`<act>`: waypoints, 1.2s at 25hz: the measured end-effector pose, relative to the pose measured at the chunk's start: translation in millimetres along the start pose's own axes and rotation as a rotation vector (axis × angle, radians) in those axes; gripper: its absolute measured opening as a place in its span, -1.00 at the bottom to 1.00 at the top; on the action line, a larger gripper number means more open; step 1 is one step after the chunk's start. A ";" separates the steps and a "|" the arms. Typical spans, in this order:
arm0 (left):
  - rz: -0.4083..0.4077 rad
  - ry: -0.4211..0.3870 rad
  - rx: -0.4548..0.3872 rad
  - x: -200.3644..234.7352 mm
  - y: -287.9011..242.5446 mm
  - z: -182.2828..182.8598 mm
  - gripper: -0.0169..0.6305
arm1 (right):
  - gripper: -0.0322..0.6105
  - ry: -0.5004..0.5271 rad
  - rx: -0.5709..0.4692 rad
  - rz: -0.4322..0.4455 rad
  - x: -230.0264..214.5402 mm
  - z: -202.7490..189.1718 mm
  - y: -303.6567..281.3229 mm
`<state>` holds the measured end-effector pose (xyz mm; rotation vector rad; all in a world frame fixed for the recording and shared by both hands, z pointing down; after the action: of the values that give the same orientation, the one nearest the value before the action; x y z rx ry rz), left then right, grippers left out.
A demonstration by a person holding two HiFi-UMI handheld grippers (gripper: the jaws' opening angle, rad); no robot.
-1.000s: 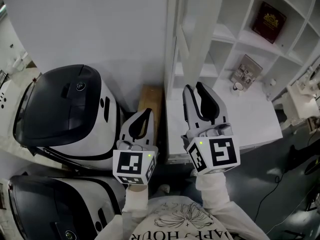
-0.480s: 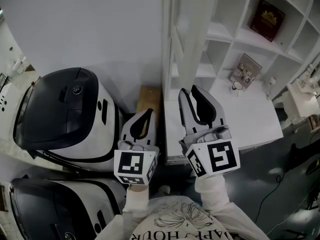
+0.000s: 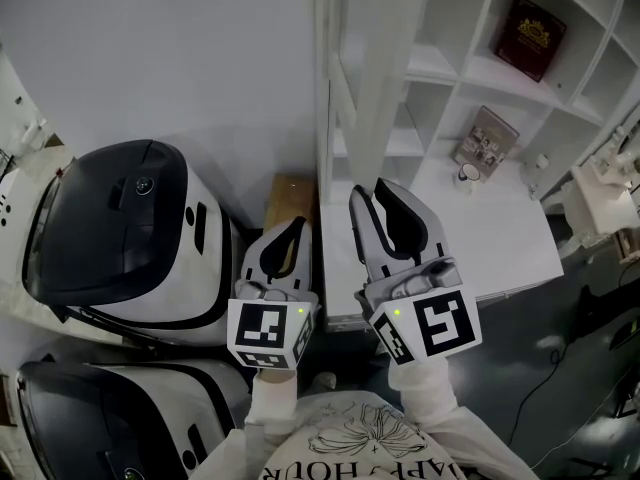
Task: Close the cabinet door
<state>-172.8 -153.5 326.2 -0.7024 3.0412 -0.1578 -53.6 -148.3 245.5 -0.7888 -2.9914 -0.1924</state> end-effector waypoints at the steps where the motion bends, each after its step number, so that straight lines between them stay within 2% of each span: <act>1: -0.002 -0.001 -0.001 -1.7 -1.9 0.2 -0.93 | -0.66 -0.001 0.000 0.003 -1.5 -0.1 0.8; 10: -0.023 -0.005 -0.004 -16.6 -19.2 2.9 -0.93 | -0.66 -0.011 0.000 0.038 -18.0 -1.0 6.9; 30: -0.076 -0.009 -0.001 -45.0 -60.8 4.0 -0.93 | -0.69 -0.033 -0.018 0.002 -64.0 -4.5 23.4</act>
<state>-105.6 -188.5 328.1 -0.8166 3.0075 -0.1534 13.6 -159.9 247.9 -0.8043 -3.0239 -0.2083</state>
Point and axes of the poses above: the fingertips, and each gripper's own axes: y backward along the fingers, x to its left, z out of its top, the point moved 5 cm from there along y, backward along the fingers, and after that the axes turned 5 degrees about x, right-handed, at the moved point
